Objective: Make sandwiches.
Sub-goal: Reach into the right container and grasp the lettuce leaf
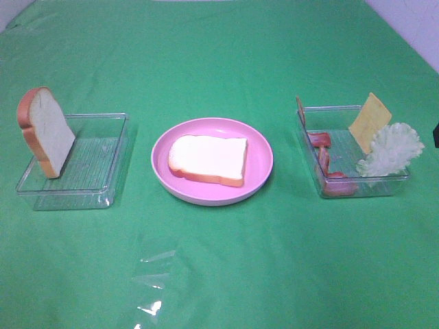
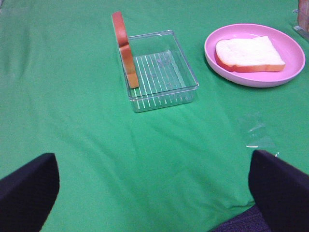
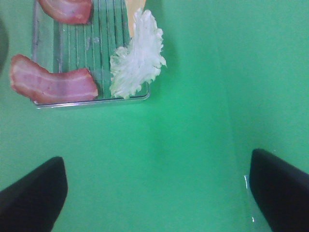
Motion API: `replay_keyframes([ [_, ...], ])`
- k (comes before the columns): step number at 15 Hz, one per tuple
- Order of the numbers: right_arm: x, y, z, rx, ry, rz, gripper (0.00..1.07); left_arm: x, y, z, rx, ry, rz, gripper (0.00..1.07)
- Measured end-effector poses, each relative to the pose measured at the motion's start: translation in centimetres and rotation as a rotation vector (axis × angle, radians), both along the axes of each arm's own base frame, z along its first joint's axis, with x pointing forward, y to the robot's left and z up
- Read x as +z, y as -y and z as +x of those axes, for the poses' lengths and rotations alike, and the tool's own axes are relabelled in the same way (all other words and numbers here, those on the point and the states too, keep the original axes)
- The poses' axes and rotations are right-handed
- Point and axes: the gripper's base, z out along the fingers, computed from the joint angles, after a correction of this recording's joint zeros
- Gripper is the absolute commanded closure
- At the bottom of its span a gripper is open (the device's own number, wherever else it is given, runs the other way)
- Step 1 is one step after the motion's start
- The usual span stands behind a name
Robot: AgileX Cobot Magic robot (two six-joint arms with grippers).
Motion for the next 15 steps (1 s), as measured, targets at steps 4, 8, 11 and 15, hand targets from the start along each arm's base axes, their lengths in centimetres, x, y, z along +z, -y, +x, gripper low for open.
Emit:
replay_keyframes([
  [4, -0.5, 0.1, 7.0, -0.028, -0.138, -0.009, 0.11, 0.0, 0.0, 0.0, 0.000, 0.000, 0.000, 0.05],
  [8, -1.7, 1.8, 10.5, -0.044, -0.222, 0.113, 0.11, 0.0, 0.0, 0.0, 0.000, 0.000, 0.000, 0.05],
  [11, -4.4, 4.2, 12.5, -0.052, -0.298, 0.249, 0.11, 0.0, 0.0, 0.0, 0.000, 0.000, 0.000, 0.05],
  [15, -6.9, 4.6, 14.2, -0.034, -0.344, 0.325, 0.11, 0.0, 0.0, 0.0, 0.000, 0.000, 0.000, 0.05],
])
